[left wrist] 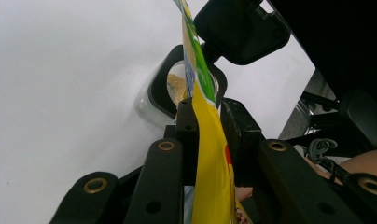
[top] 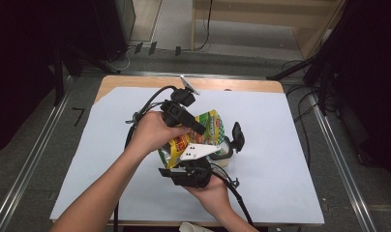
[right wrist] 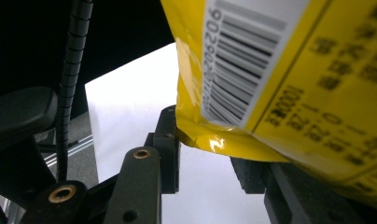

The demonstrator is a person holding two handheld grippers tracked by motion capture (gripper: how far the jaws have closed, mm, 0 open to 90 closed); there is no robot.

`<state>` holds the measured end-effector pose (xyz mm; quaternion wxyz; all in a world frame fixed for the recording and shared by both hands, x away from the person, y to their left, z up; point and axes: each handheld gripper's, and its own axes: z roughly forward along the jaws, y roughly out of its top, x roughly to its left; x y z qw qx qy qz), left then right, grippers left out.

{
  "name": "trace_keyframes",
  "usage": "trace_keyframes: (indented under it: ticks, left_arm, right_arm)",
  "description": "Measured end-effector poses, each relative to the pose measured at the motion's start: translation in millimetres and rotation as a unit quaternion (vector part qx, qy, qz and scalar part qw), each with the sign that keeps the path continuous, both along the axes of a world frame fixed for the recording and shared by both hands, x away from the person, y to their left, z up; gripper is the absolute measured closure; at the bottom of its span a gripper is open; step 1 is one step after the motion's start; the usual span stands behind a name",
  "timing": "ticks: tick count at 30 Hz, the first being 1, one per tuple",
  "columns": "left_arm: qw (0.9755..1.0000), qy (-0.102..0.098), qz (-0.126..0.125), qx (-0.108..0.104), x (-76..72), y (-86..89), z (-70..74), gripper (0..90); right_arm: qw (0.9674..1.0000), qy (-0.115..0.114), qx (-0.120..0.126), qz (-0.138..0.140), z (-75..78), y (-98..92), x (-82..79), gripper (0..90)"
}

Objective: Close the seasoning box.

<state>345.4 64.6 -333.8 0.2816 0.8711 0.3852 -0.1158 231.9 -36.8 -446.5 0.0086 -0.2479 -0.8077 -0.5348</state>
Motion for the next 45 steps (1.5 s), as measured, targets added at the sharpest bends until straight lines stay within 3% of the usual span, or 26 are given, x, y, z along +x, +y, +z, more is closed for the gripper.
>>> trace_keyframes:
  ticks: [23, 27, 29, 45]
  left_arm:
    - [0.9997, -0.023, -0.006, -0.01, -2.5, -1.8, 4.0, 75.3]
    - [0.9995, -0.029, -0.008, -0.011, -4.4, -2.1, 6.0, 74.9]
    - [0.9995, -0.03, -0.011, -0.006, -5.3, -3.3, 5.1, 74.9]
    - [0.999, -0.041, -0.018, -0.007, -13.1, -7.9, 12.2, 76.0]
  right_arm:
    - [0.9999, -0.01, 0.002, -0.005, 3.3, 1.2, -3.5, 66.9]
    - [0.9998, -0.02, 0.002, -0.009, 4.3, 0.9, -4.2, 67.7]
    - [0.9999, -0.011, 0.0, -0.007, 2.7, 1.5, -3.0, 68.1]
    - [0.9998, -0.005, 0.0, -0.017, -2.0, 1.3, -2.4, 72.0]
